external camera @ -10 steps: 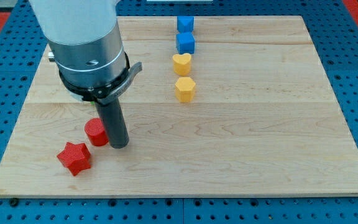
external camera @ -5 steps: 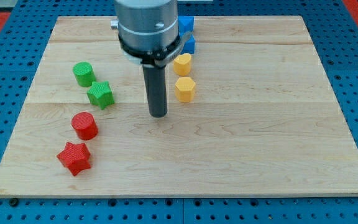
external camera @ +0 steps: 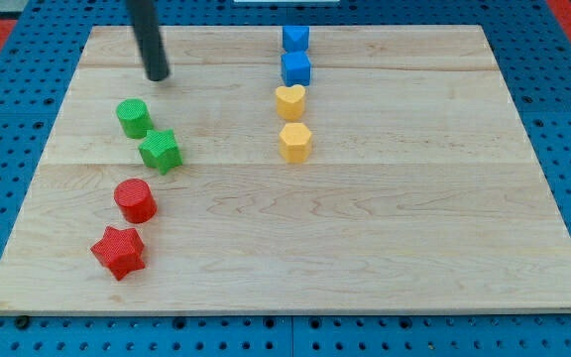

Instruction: Slightly push the green circle to the left of the yellow heart

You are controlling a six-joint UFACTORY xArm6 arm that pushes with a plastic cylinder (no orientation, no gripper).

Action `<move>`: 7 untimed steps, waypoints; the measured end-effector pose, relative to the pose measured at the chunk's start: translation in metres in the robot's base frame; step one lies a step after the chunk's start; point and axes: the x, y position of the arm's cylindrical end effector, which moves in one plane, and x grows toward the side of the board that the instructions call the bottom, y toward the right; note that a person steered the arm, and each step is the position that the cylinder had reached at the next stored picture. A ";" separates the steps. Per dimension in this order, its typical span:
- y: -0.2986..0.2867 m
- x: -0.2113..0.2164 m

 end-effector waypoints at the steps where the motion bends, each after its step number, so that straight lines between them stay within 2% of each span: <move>1: -0.049 0.052; 2: -0.069 0.090; 3: -0.027 0.106; 4: 0.015 0.090; 5: 0.022 0.077; 6: 0.000 0.081; 7: -0.018 0.052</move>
